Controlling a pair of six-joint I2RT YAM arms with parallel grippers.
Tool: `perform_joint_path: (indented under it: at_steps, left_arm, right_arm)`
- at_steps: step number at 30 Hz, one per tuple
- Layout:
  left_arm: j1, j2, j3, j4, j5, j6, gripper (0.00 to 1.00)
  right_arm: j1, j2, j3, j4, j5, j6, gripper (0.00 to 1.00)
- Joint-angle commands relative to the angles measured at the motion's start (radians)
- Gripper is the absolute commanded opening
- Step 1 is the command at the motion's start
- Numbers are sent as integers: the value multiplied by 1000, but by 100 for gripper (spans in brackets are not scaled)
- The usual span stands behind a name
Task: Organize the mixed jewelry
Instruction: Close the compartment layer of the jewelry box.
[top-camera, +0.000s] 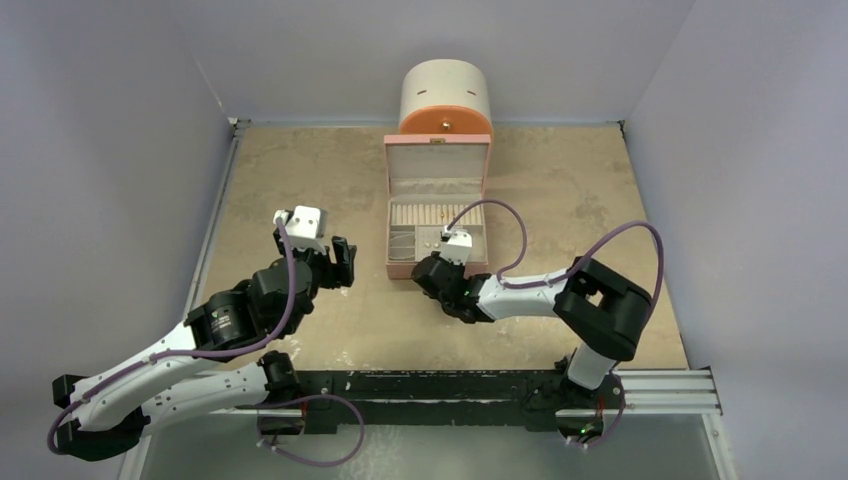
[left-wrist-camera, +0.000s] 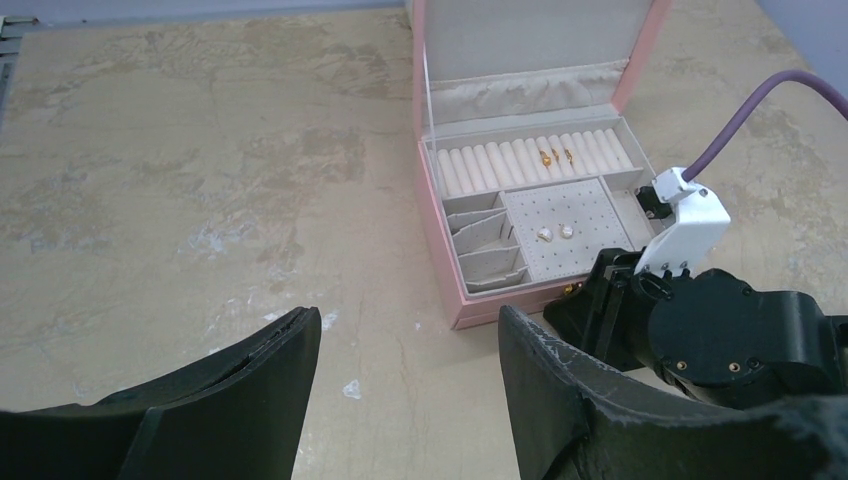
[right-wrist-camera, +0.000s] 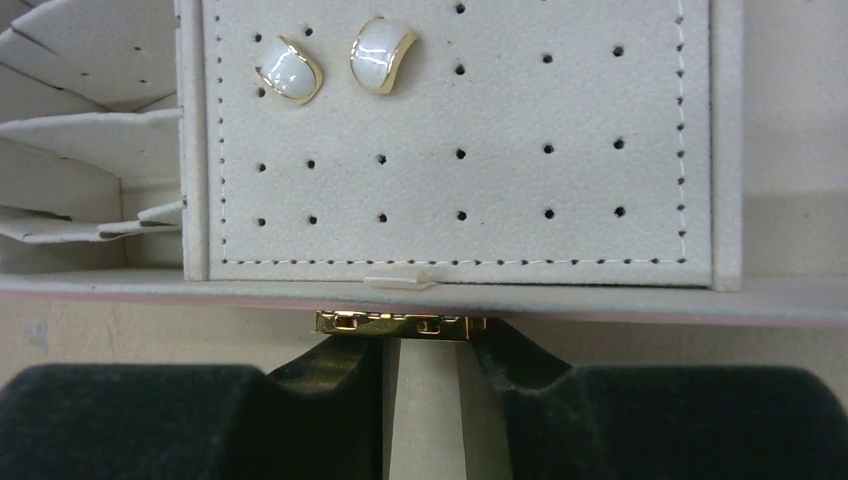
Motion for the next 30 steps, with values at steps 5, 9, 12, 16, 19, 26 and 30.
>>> perform_joint_path:
  at_steps: [5, 9, 12, 16, 19, 26, 30]
  left_arm:
    - [-3, -1, -4, 16, -14, 7, 65]
    - [-2, 1, -4, 16, -14, 8, 65]
    - [-2, 2, -4, 17, -15, 10, 65]
    - [-2, 3, -5, 17, -14, 10, 65]
    - [-3, 5, -4, 17, -13, 10, 65]
    - [-3, 5, -4, 16, -14, 13, 65]
    - [-3, 6, -4, 17, -14, 15, 65]
  right_arm:
    - [-4, 5, -77, 330, 35, -64, 32]
    - [-3, -3, -100, 364, 51, -70, 34]
    - [-1, -12, -111, 368, 82, -74, 35]
    - [-1, -13, -150, 428, 88, -91, 36]
    - [-1, -12, -180, 502, 81, -121, 36]
    - [-1, -82, -214, 472, 33, -153, 40]
    - [-1, -154, -227, 384, -15, -162, 43]
